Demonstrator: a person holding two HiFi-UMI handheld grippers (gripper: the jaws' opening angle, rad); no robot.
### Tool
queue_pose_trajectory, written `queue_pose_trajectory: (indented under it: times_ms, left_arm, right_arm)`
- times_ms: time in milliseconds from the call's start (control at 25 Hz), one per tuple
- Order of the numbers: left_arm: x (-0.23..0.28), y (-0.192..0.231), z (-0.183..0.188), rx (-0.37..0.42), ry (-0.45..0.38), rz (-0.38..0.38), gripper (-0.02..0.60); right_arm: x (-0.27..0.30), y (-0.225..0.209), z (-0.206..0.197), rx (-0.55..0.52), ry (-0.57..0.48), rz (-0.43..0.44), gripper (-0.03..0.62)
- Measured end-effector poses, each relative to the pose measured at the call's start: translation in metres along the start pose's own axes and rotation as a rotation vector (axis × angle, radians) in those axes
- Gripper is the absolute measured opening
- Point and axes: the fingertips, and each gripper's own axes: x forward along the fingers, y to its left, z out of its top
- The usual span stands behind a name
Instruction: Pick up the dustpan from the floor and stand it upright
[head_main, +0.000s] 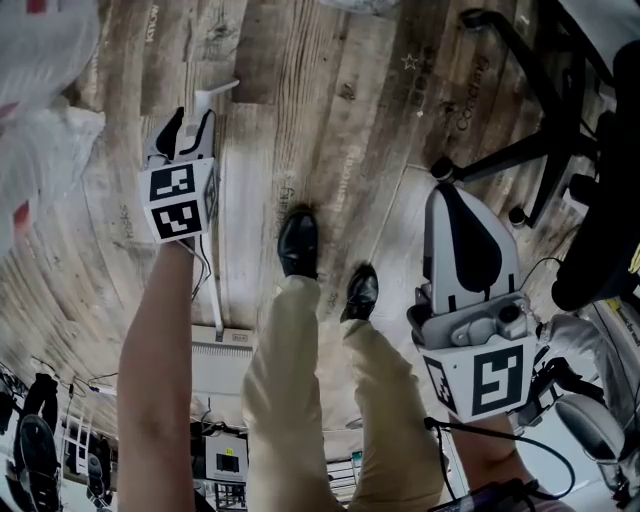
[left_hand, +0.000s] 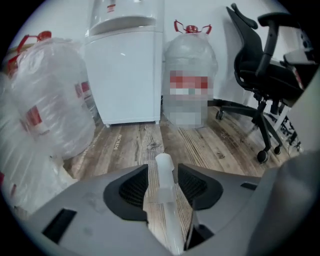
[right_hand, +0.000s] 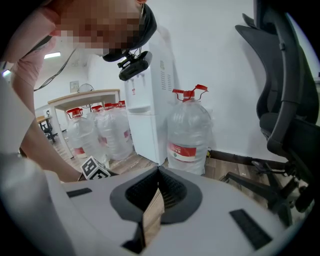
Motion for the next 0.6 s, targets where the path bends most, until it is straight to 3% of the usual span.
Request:
queue_pose_trajectory:
  times_ms: [200,360,600]
  left_arm:
    - [0.007,-0.013,-0.009,0.032,0.038,-0.07,0.218]
    - [0.014,-0.012,-0.018,0.004,0.063,-0.073,0.247]
    - [0.026,-0.012,-0.026,0.025,0.098,-0.083,0.256]
  right_arm:
    - [-0.001,0.001,-0.005,0.003,0.007,0.001,0.002]
    - [0.002,0.001,-0.007,-0.002,0.002,0.008,0.002]
    - [0.0,-0.007,-0.017,-0.003,0.015,-0.002,0.002]
